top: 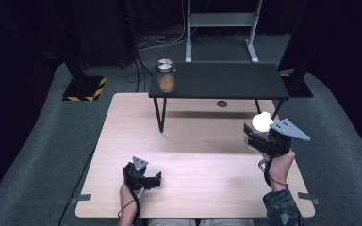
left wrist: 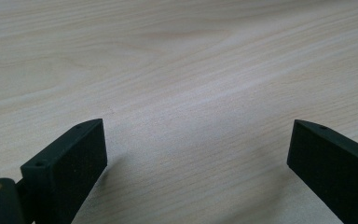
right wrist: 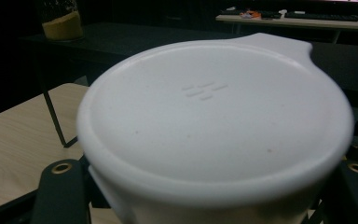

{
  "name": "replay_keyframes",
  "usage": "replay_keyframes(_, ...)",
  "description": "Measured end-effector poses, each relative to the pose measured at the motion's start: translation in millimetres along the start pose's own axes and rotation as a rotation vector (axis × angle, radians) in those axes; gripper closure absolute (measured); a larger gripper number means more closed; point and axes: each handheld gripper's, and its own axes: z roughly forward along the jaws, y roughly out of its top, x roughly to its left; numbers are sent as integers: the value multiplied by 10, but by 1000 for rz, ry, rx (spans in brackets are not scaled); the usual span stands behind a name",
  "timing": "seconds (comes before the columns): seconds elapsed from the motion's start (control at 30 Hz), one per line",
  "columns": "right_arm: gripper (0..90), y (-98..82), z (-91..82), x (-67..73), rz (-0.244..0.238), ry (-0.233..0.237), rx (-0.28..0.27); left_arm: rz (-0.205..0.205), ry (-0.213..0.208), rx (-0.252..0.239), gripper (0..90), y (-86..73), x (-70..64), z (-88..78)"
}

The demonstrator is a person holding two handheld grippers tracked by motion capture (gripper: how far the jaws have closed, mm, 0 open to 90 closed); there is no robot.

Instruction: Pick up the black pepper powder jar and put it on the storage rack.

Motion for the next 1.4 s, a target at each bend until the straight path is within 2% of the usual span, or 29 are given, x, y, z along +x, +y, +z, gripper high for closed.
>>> replay_keyframes(0.3,282,129,56,14,-26,8,2,0,-1,-3,43,-5,3,-1)
replay_keyframes(1.13,282,409,189,3,-51,14,5,8,3,-11,43,-19,-13,-8)
replay_keyframes(1.4,282,499,264,44,-63,15,9,10,5,-19,41,-33,-21,-15)
